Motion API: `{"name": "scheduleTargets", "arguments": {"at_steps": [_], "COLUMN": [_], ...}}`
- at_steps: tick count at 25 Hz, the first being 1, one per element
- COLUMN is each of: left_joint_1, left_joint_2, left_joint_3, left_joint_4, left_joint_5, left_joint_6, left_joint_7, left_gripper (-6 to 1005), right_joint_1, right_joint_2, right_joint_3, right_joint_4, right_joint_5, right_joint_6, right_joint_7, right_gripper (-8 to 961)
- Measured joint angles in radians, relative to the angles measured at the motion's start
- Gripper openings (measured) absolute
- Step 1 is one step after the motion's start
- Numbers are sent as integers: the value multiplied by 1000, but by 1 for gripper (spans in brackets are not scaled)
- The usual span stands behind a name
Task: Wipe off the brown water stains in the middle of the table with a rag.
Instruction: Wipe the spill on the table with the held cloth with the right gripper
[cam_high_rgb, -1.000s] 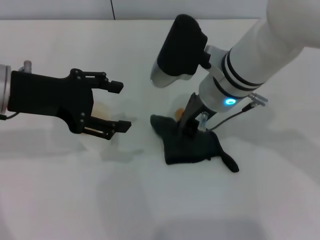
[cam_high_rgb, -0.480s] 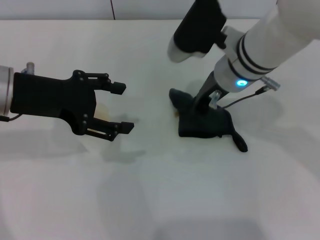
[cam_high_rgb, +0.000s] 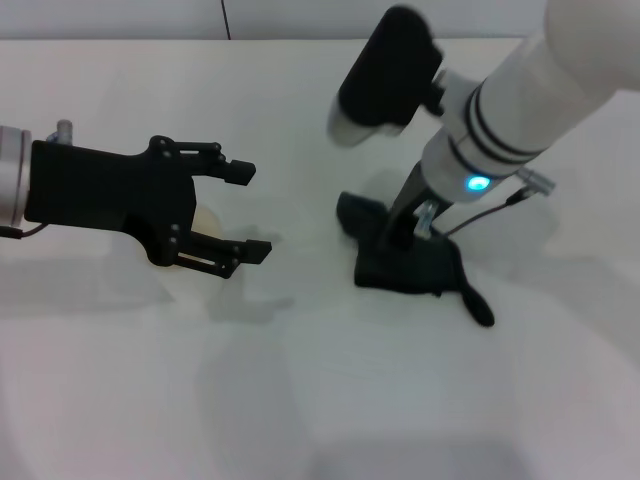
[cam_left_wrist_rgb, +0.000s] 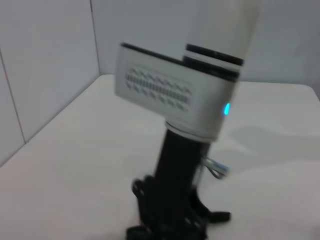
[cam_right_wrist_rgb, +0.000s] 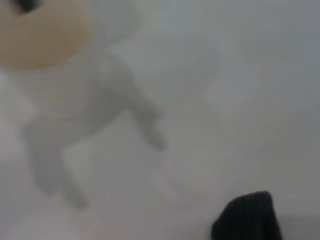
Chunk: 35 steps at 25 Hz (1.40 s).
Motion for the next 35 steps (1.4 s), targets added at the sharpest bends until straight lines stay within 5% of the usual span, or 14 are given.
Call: {"name": "scheduleTargets", "arguments": {"at_steps": [16, 35], "left_joint_1": [-1, -1], "left_joint_2": [2, 0], "left_joint_3": [0, 0], "left_joint_4": [-2, -2], "left_joint_5": [0, 0], "left_joint_6": [-6, -5], "left_joint_7": [15, 9], "left_gripper": [887, 887], "right_joint_1": [-100, -299], "right_joint_2": [-3, -15], "right_joint_3": [-81, 146], "right_joint_4": [-203, -301], "right_joint_5": [79, 22], "right_joint_6": [-141, -153], "right_joint_7": [-10, -65], "right_gripper": [80, 81]}}
